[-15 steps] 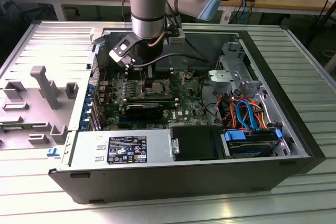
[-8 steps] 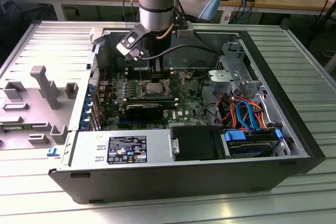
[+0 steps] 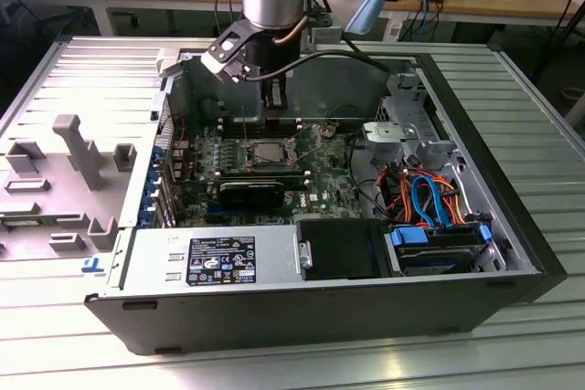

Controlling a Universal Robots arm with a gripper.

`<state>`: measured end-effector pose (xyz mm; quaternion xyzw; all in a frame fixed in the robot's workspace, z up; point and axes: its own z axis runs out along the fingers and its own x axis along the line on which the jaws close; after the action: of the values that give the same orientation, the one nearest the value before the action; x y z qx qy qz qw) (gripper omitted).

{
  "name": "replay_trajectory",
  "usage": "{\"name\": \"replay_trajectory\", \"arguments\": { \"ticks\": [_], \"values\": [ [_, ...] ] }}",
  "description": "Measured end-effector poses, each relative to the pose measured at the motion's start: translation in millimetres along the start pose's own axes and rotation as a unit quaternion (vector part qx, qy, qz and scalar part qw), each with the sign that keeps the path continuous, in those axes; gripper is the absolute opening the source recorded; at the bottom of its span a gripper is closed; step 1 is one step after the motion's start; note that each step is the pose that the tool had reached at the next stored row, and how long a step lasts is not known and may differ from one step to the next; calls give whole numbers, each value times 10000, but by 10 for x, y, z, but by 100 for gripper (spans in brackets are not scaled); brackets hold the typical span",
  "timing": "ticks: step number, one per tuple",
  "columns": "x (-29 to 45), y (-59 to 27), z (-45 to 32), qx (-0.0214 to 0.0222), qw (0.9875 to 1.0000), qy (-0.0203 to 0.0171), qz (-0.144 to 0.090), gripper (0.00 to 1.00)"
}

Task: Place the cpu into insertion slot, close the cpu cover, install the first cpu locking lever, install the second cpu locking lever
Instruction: 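Close the cpu cover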

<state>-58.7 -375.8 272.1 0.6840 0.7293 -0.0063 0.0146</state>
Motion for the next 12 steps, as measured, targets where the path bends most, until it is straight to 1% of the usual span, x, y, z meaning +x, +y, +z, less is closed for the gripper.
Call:
{"name": "replay_trajectory", "arguments": {
  "ticks": [3, 12],
  "values": [
    [-2, 34, 2, 0, 10000, 0, 0, 11],
    [-2, 42, 3, 0, 10000, 1, 0, 11]
  ]
}}
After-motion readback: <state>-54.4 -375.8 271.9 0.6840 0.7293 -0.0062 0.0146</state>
